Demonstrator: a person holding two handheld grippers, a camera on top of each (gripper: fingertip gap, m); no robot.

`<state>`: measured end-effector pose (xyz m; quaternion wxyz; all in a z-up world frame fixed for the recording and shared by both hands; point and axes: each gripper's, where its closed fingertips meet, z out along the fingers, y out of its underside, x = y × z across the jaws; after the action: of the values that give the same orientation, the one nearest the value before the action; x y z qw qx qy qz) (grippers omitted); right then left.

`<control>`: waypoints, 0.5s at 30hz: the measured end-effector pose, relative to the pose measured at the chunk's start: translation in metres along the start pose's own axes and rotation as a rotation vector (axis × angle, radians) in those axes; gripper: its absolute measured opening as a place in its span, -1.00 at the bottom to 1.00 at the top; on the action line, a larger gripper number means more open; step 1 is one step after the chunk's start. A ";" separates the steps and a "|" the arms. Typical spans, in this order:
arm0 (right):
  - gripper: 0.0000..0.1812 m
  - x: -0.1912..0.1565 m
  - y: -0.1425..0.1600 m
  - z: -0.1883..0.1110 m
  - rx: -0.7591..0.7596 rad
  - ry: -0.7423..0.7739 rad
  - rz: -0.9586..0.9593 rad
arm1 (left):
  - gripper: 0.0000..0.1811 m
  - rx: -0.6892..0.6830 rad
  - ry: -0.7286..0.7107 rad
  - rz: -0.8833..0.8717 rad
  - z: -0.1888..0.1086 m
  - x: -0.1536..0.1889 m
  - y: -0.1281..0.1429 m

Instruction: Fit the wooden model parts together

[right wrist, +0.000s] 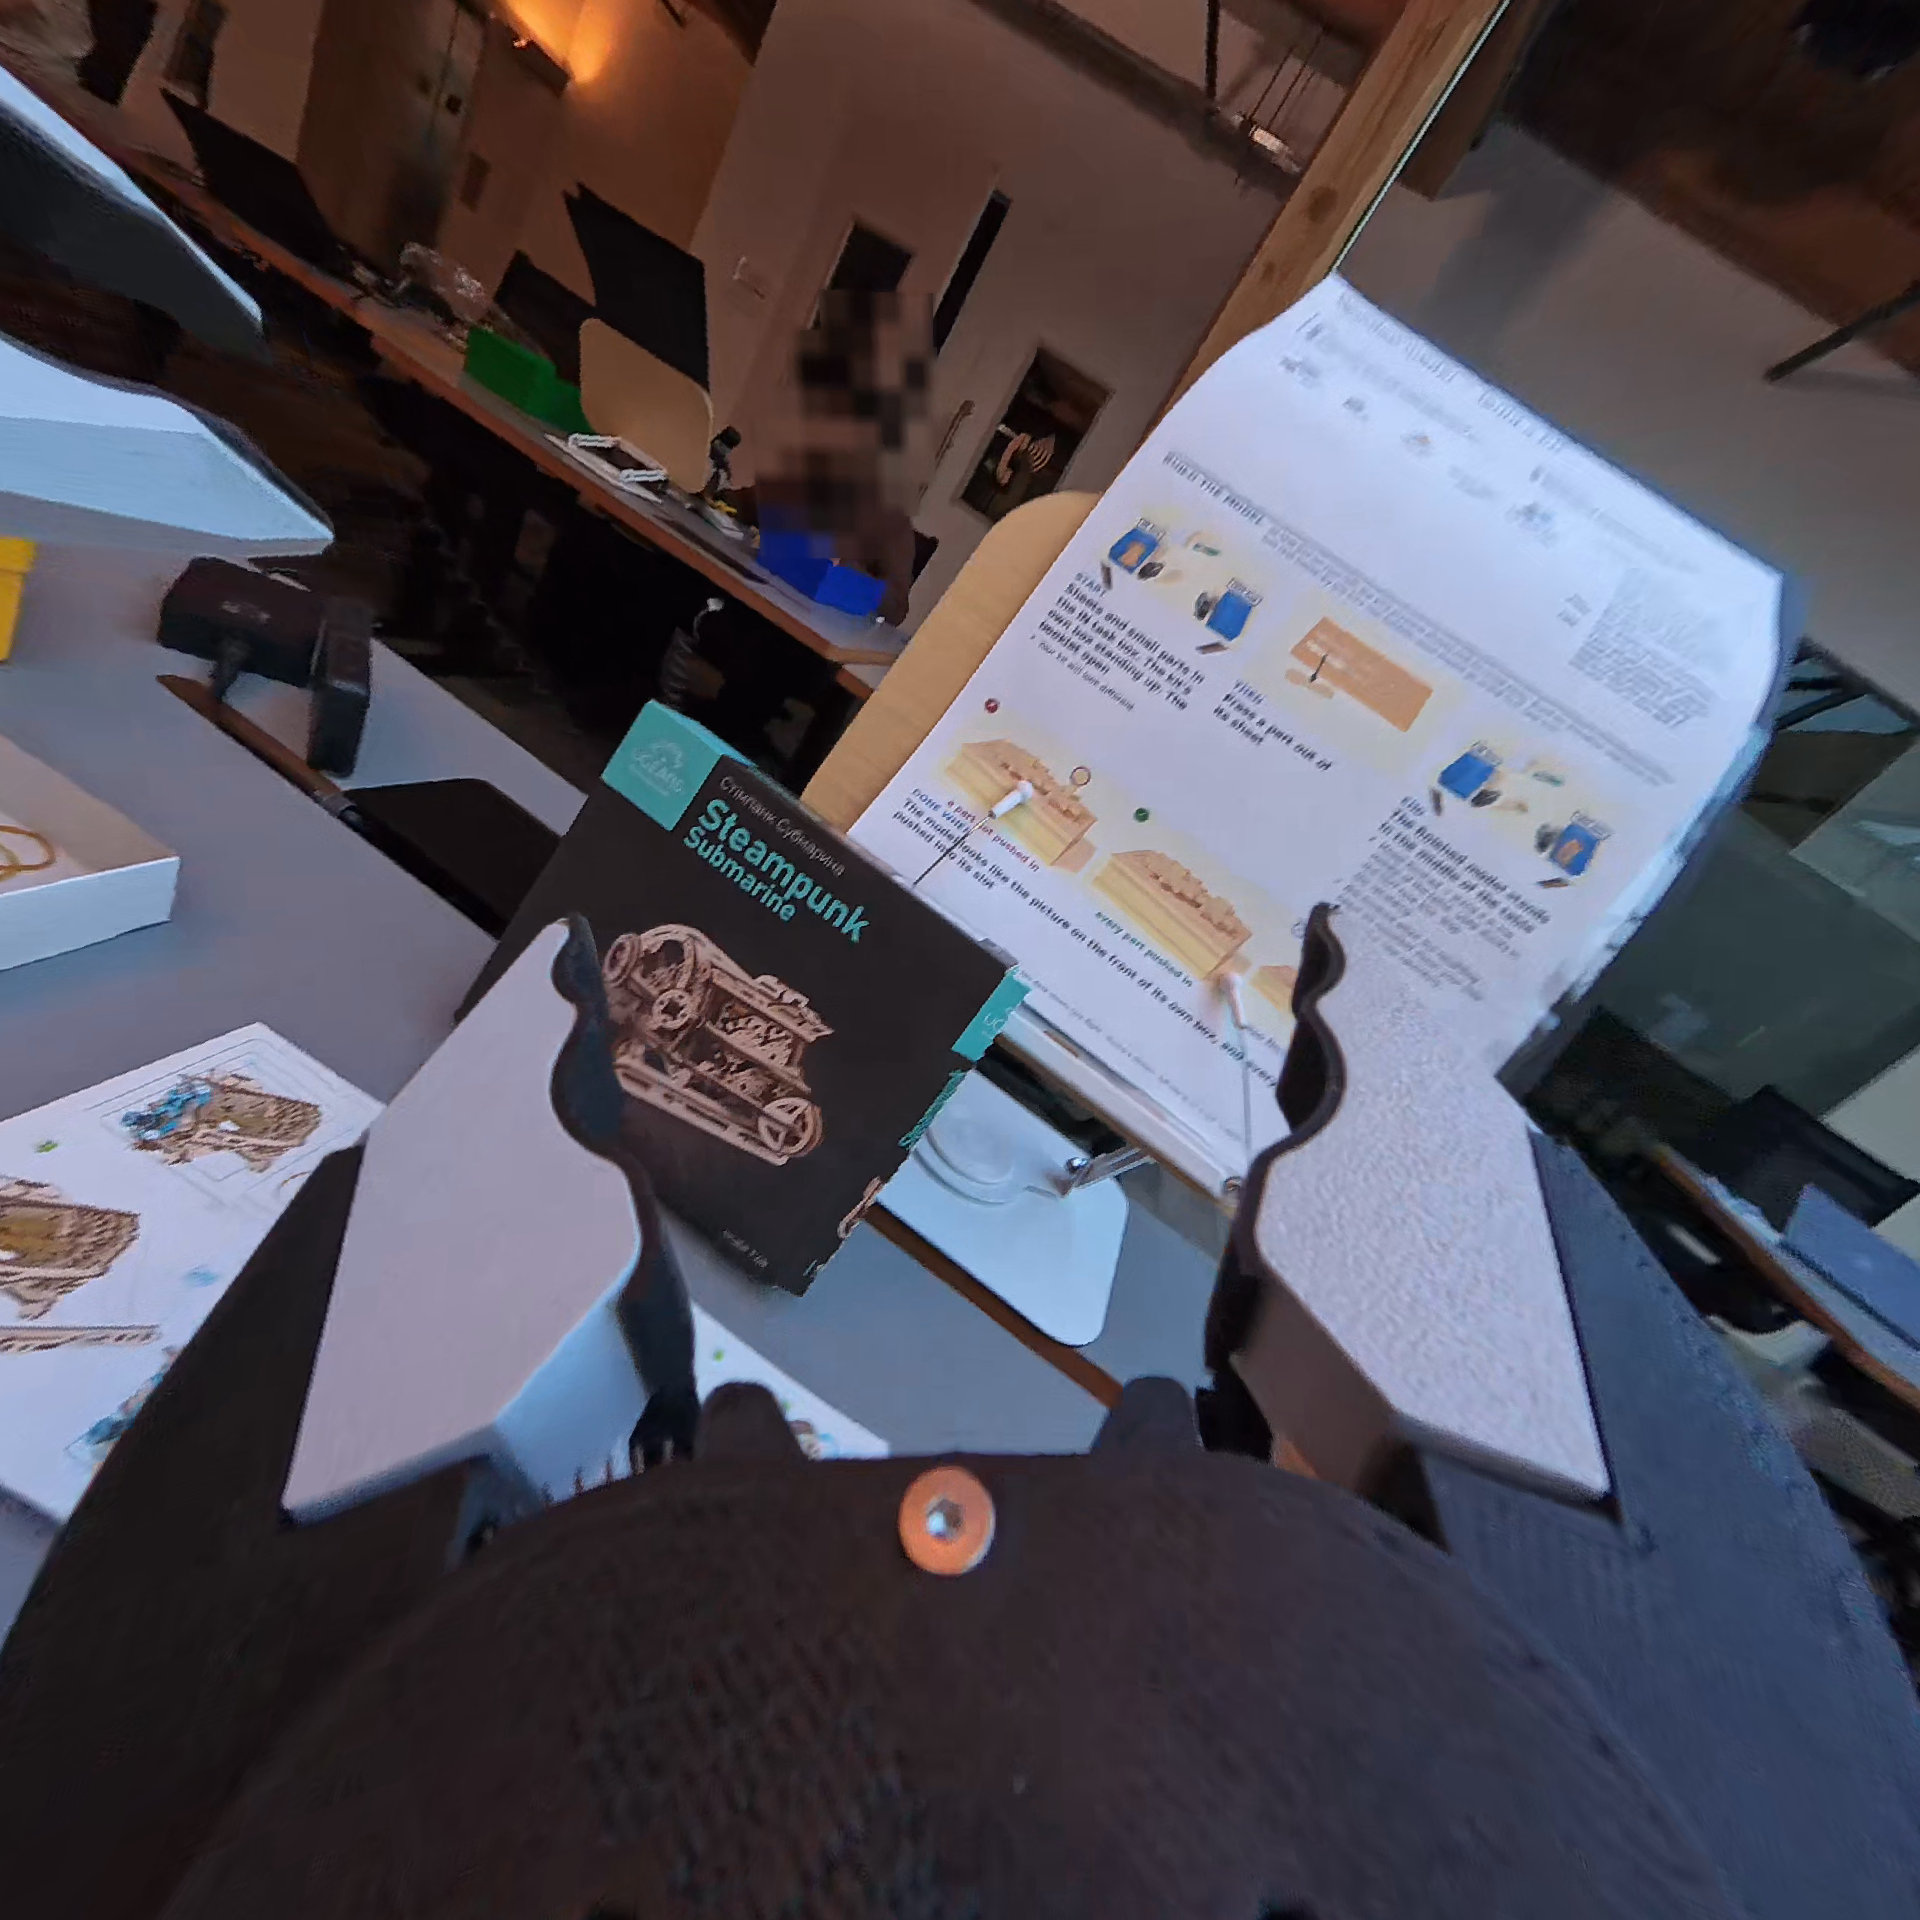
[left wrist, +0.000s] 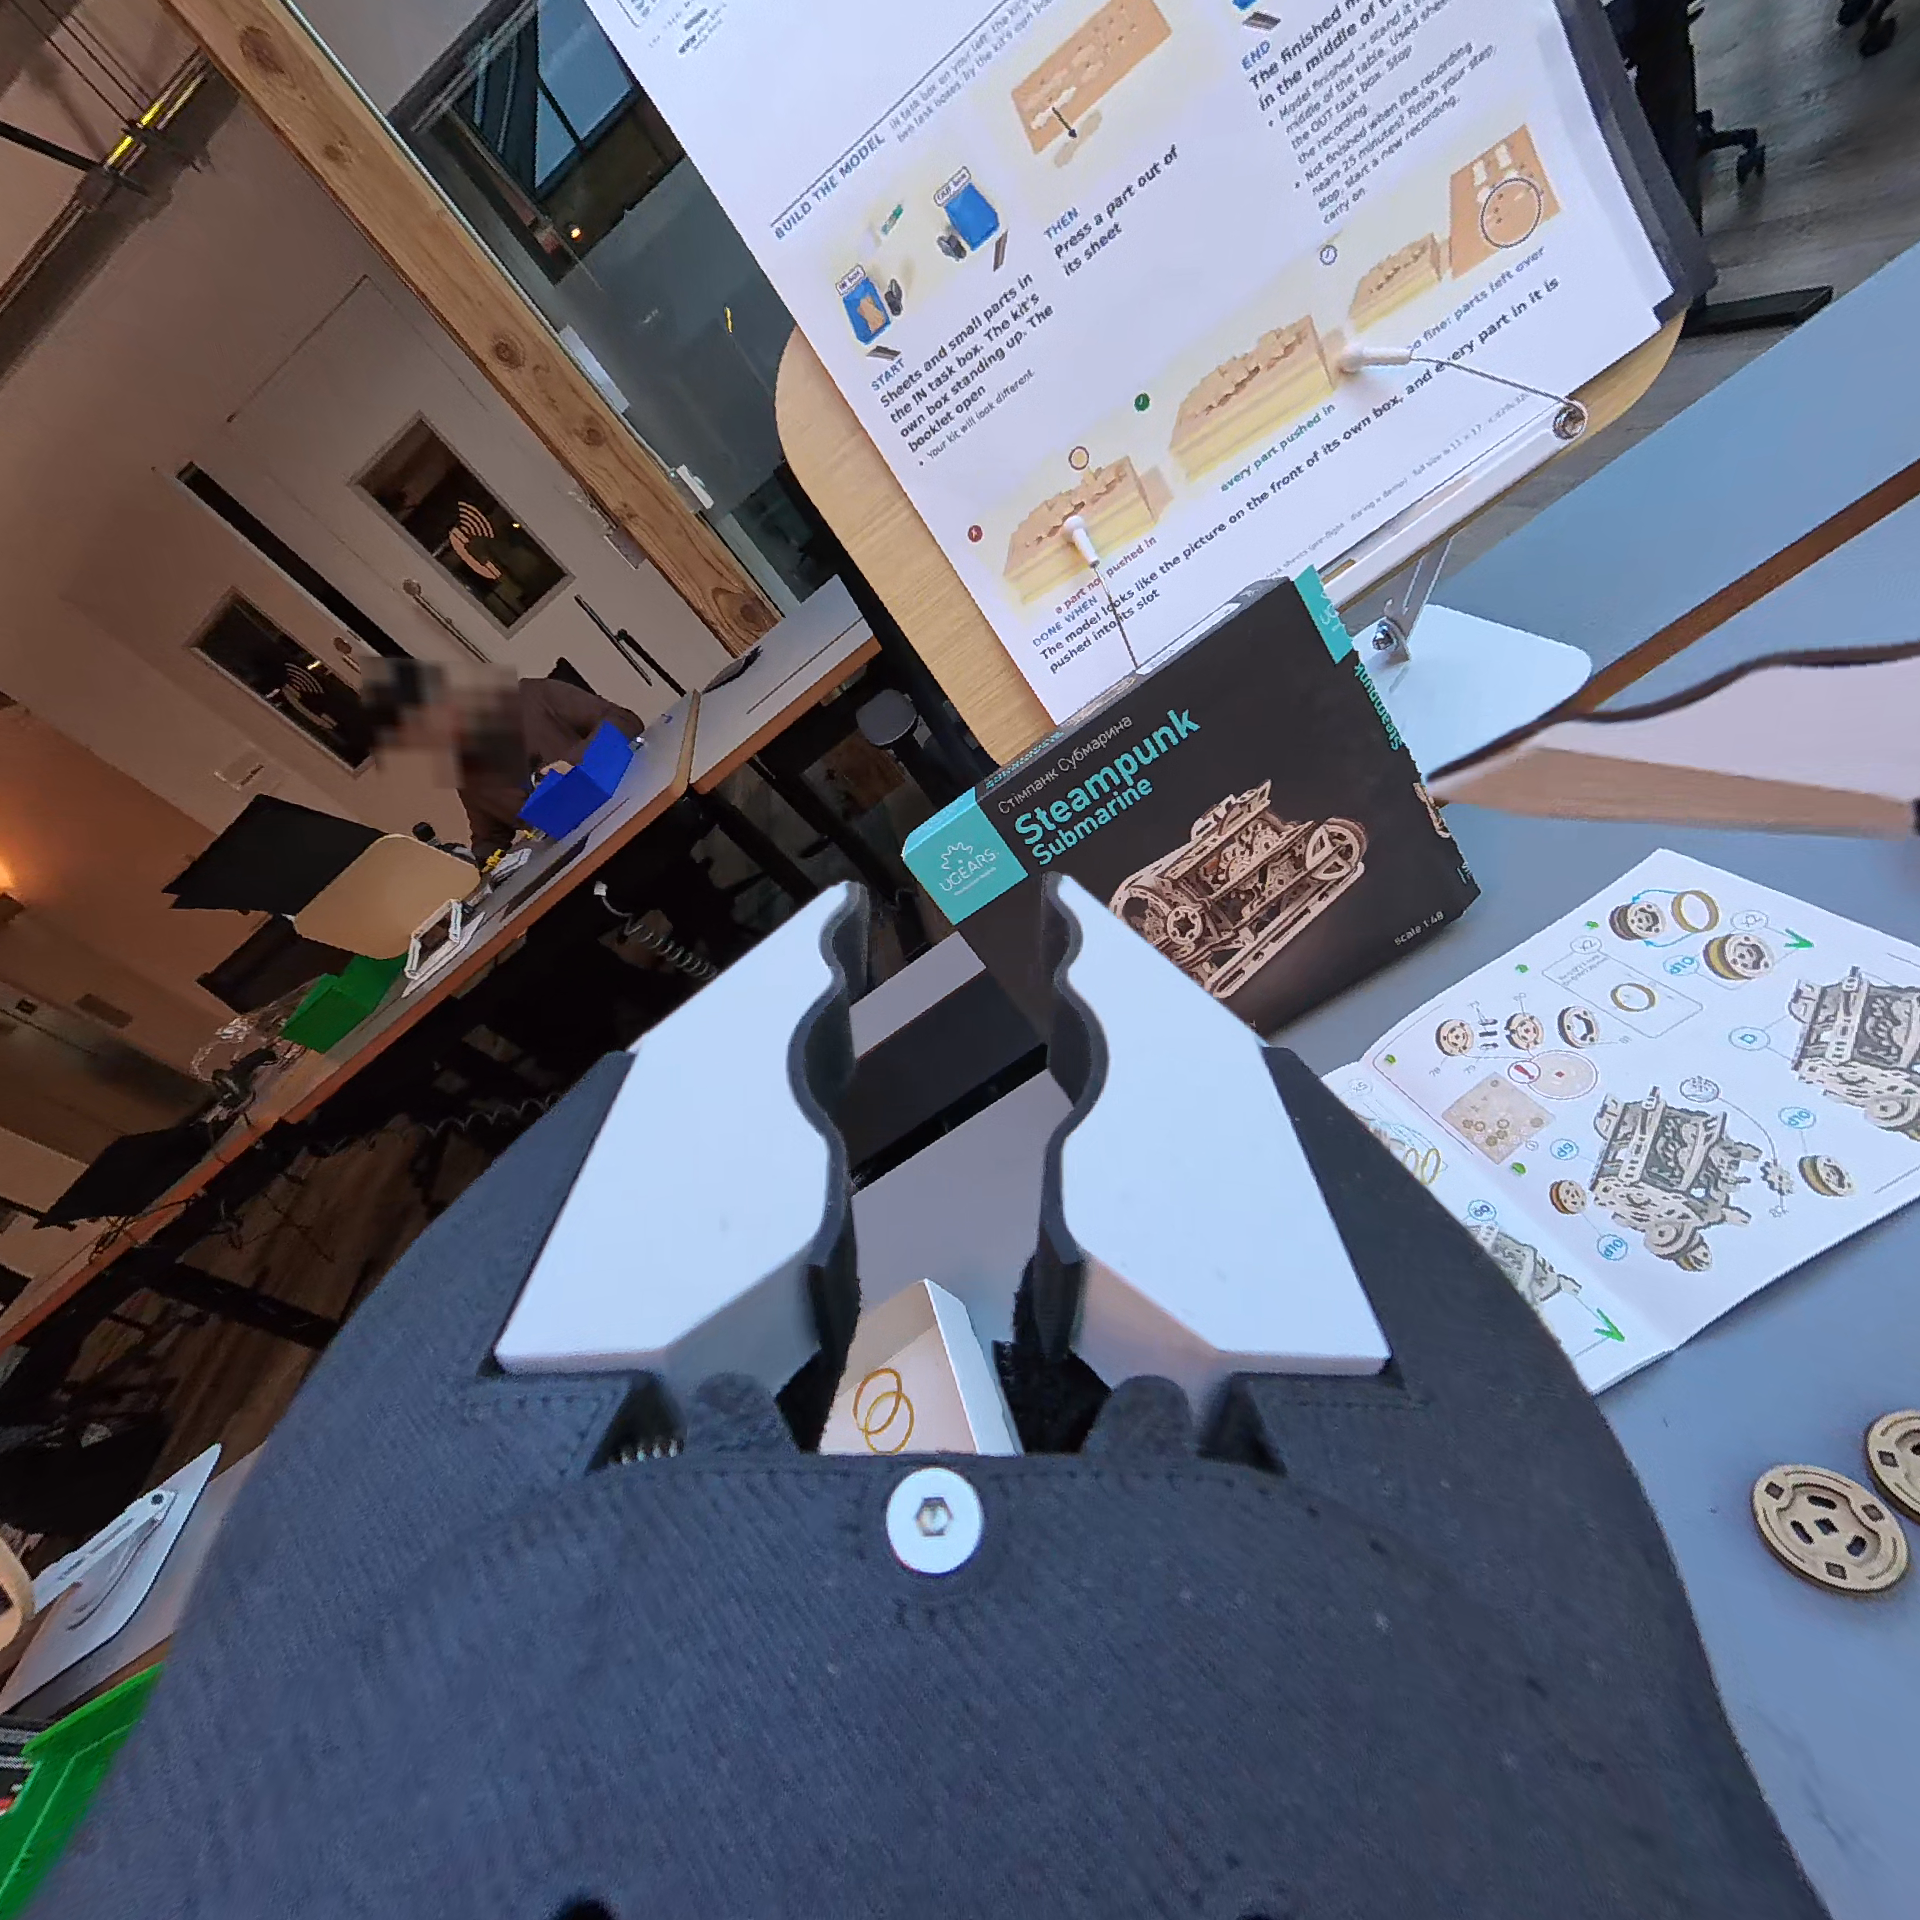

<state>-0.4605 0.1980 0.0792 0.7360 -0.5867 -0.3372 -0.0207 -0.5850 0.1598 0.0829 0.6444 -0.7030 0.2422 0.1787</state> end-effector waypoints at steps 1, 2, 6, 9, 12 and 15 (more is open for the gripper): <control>0.36 -0.004 0.005 0.002 -0.027 -0.032 0.036 | -0.63 0.000 -0.008 -0.002 0.000 -0.001 0.000; 0.29 -0.007 0.010 0.003 -0.049 -0.054 0.062 | -0.62 -0.002 -0.013 -0.003 0.001 -0.001 0.000; 0.12 -0.005 0.012 0.002 -0.080 -0.031 0.076 | -0.51 -0.018 -0.021 -0.015 0.005 -0.001 0.004; 0.06 -0.003 0.006 -0.002 -0.074 -0.012 0.075 | -0.49 -0.023 -0.011 -0.020 0.007 0.001 0.006; 0.06 -0.004 0.004 -0.003 -0.084 -0.013 0.095 | -0.48 -0.029 -0.004 -0.019 0.009 0.003 0.007; 0.06 -0.003 0.006 -0.003 -0.103 -0.011 0.106 | -0.48 -0.036 0.003 -0.015 0.011 0.006 0.009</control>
<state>-0.4590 0.1961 0.0726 0.7030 -0.6409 -0.3083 0.0043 -0.5844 0.1697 0.0708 0.6326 -0.7165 0.2346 0.1772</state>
